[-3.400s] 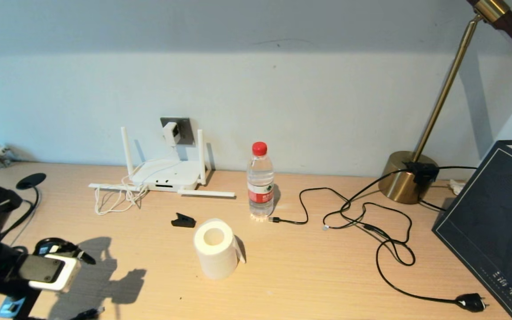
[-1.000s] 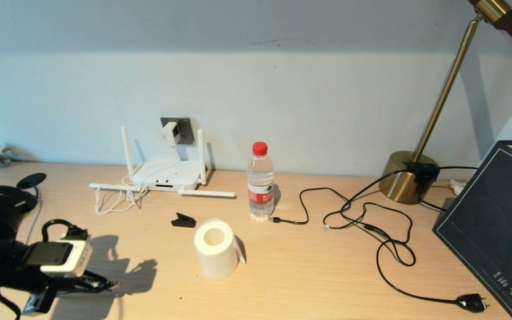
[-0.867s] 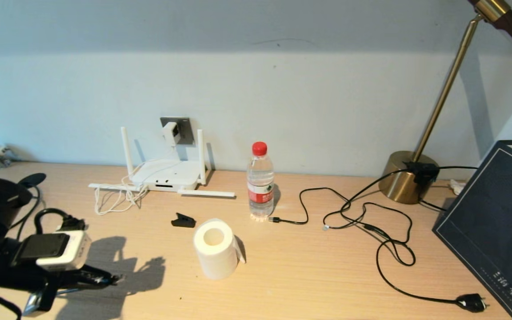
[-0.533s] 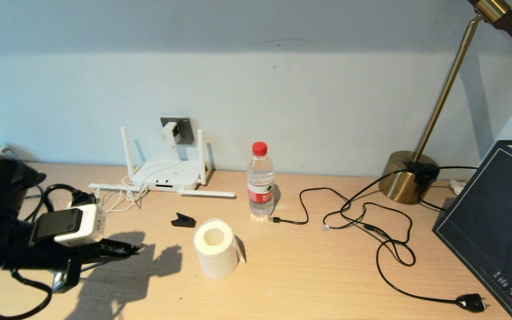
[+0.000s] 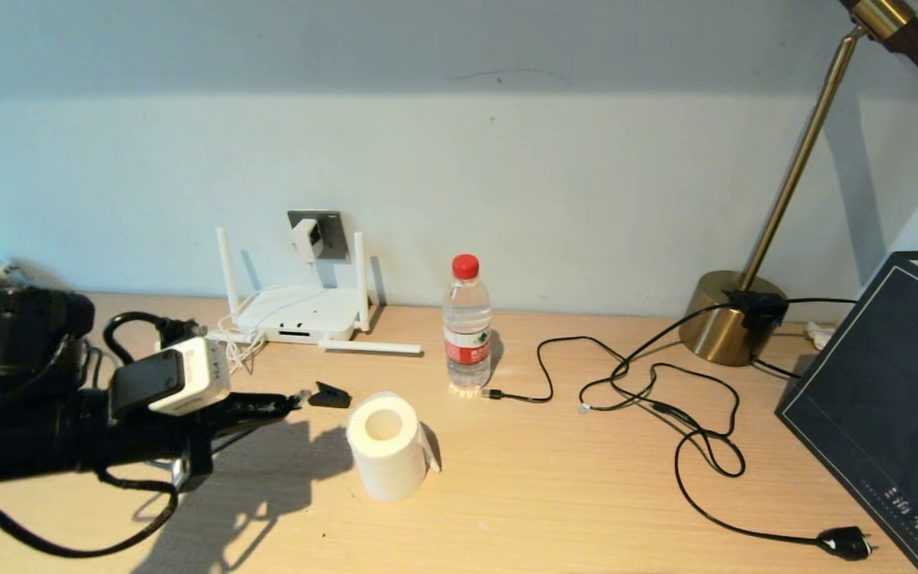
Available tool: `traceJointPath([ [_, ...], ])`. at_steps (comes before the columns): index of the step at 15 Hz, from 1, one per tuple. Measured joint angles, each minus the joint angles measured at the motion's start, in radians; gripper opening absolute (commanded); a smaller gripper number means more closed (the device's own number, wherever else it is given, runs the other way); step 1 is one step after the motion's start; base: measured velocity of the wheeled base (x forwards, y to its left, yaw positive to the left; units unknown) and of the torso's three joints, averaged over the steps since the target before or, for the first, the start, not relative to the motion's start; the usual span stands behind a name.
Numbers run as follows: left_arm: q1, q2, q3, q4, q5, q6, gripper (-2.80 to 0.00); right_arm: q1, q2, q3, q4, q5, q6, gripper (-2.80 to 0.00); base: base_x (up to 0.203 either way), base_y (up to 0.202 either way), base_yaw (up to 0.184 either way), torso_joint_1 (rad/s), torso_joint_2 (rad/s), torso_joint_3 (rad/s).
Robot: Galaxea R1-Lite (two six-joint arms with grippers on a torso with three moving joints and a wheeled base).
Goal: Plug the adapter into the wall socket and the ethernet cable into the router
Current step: Hand it to the other hand
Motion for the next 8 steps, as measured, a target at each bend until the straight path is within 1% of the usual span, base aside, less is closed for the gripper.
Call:
traceJointPath([
  [2, -0.017, 0.001, -0.032, -0.072, 0.037, 0.001, -2.80, 0.001, 0.092, -0.134, 0.019, 0.072, 0.082, -2.80, 0.000, 0.000, 0.000, 0.000, 0.00, 0.000],
  [3, -0.031, 0.001, -0.053, -0.104, 0.050, 0.001, -2.80, 0.002, 0.172, -0.200, 0.026, 0.124, 0.132, -2.80, 0.000, 0.000, 0.000, 0.000, 0.00, 0.000],
  [4, -0.048, 0.002, -0.073, -0.128, 0.056, 0.002, -2.80, 0.002, 0.272, -0.264, 0.028, 0.187, 0.181, -2.80, 0.000, 0.000, 0.000, 0.000, 0.00, 0.000],
  [6, -0.092, 0.001, -0.106, -0.137, 0.064, 0.006, -2.80, 0.005, 0.491, -0.387, 0.024, 0.338, 0.257, -2.80, 0.000, 0.000, 0.000, 0.000, 0.00, 0.000],
  [8, -0.158, 0.002, -0.145, -0.125, 0.070, 0.009, -2.80, 0.030, 0.714, -0.526, 0.011, 0.493, 0.306, -2.80, 0.000, 0.000, 0.000, 0.000, 0.00, 0.000],
])
